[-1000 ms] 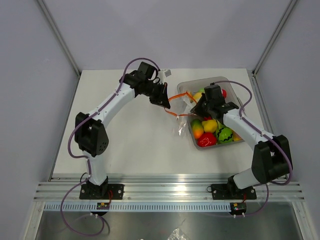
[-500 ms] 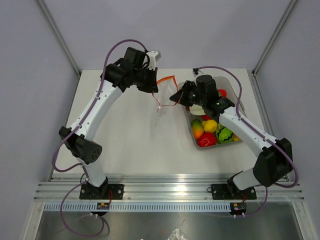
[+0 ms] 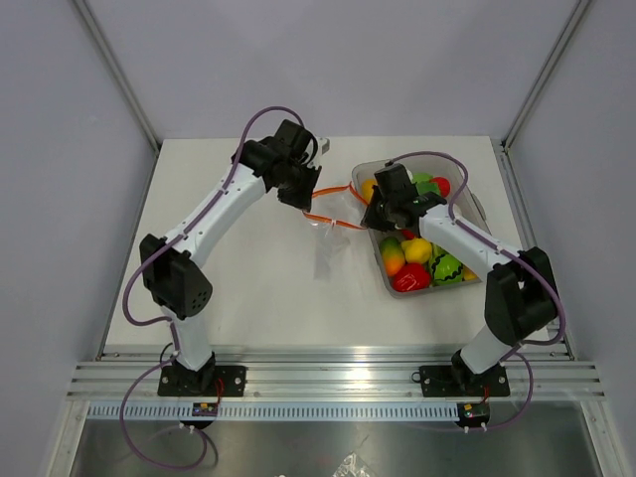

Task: Place the food in the zip-top bag and seal the zipper
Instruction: Open the zipper of the food storage bag at the center of the board, then pick up the fake fruit from the bin.

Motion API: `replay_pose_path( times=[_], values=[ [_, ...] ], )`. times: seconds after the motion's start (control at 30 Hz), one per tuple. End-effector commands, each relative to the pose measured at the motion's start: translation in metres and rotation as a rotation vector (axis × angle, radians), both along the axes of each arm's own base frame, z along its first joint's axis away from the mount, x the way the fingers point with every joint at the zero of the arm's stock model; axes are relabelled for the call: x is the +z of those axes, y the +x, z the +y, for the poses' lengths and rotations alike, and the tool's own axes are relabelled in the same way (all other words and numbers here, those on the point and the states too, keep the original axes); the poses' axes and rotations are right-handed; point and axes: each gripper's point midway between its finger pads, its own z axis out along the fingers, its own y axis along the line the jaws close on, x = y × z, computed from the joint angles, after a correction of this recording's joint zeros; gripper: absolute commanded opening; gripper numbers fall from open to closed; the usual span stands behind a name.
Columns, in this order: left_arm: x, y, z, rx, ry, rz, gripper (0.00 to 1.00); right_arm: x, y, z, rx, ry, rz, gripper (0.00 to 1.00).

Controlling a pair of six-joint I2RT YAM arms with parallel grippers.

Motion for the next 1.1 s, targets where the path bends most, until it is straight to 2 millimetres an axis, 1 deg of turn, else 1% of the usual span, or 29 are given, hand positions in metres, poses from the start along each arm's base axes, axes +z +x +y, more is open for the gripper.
replay_pose_path(
  times=[0.0,0.1,0.13,0.17,0.2,0.23,0.3,0.33,0.37,0.4,0.47,0.5,0.53,0.57,0.6,0.67,0.7,0.77,0.8,0.87,0.93,0.97,1.0,1.07],
  values=[
    [0.029,0.010,-0.008,-0.020,-0.075,-0.097,0.00,-0.011,0.002,-0.024,-0.044,-0.114,0.010,0.00],
    [0.031,0.006,-0.016,-0.048,-0.118,-0.085,0.00,-0.011,0.000,-0.024,-0.048,-0.103,0.005,0.00],
    [0.032,0.004,-0.026,-0.068,-0.162,-0.073,0.00,-0.009,0.001,-0.022,-0.045,-0.087,-0.004,0.00],
    [0.029,0.002,-0.032,-0.081,-0.181,-0.054,0.00,-0.006,0.001,-0.021,-0.046,-0.078,-0.014,0.02],
    [0.026,-0.003,-0.042,-0.105,-0.197,-0.037,0.00,0.001,-0.001,-0.021,-0.045,-0.061,-0.031,0.13],
    [0.018,-0.004,-0.051,-0.114,-0.204,-0.016,0.00,0.006,-0.002,-0.018,-0.038,-0.041,-0.040,0.22],
    [0.009,-0.006,-0.062,-0.125,-0.204,0.002,0.00,0.019,-0.004,-0.019,-0.040,-0.021,-0.074,0.38],
    [0.003,-0.007,-0.069,-0.128,-0.220,0.030,0.00,0.024,-0.006,-0.019,-0.037,-0.013,-0.082,0.43],
    [0.001,-0.008,-0.074,-0.133,-0.226,0.039,0.00,0.028,-0.007,-0.020,-0.034,-0.007,-0.089,0.45],
    [0.000,-0.009,-0.078,-0.139,-0.231,0.040,0.00,0.036,-0.010,-0.021,-0.033,-0.002,-0.104,0.47],
    [-0.007,-0.009,-0.083,-0.140,-0.219,0.048,0.00,0.043,-0.015,-0.026,-0.041,-0.003,-0.115,0.56],
    [-0.005,-0.009,-0.086,-0.147,-0.221,0.045,0.00,0.055,-0.018,-0.028,-0.049,0.012,-0.145,0.59],
    [-0.007,-0.010,-0.086,-0.148,-0.219,0.049,0.00,0.061,-0.019,-0.031,-0.059,0.016,-0.159,0.64],
    [-0.009,-0.010,-0.089,-0.153,-0.216,0.052,0.00,0.065,-0.021,-0.033,-0.062,0.020,-0.170,0.66],
    [-0.010,-0.010,-0.089,-0.153,-0.214,0.051,0.00,0.078,-0.025,-0.035,-0.065,0.034,-0.198,0.67],
    [-0.015,-0.007,-0.089,-0.147,-0.204,0.053,0.00,0.086,-0.031,-0.040,-0.074,0.038,-0.215,0.67],
    [-0.015,-0.007,-0.089,-0.147,-0.201,0.053,0.00,0.097,-0.035,-0.045,-0.087,0.046,-0.243,0.68],
    [-0.018,-0.006,-0.089,-0.144,-0.196,0.053,0.00,0.099,-0.042,-0.052,-0.099,0.038,-0.250,0.68],
    [-0.019,-0.006,-0.090,-0.145,-0.196,0.057,0.00,0.109,-0.046,-0.059,-0.119,0.037,-0.281,0.68],
    [-0.018,-0.005,-0.090,-0.144,-0.197,0.052,0.00,0.109,-0.055,-0.071,-0.144,0.015,-0.285,0.68],
    [-0.015,-0.005,-0.090,-0.144,-0.201,0.048,0.00,0.099,-0.057,-0.086,-0.165,-0.030,-0.263,0.69],
    [-0.014,-0.006,-0.090,-0.145,-0.204,0.046,0.00,0.082,-0.056,-0.091,-0.167,-0.054,-0.217,0.68],
    [-0.011,-0.006,-0.090,-0.147,-0.210,0.039,0.00,0.072,-0.053,-0.099,-0.158,-0.051,-0.179,0.69],
    [-0.008,-0.006,-0.090,-0.147,-0.215,0.031,0.00,0.050,-0.053,-0.102,-0.143,-0.084,-0.110,0.69]
  ],
)
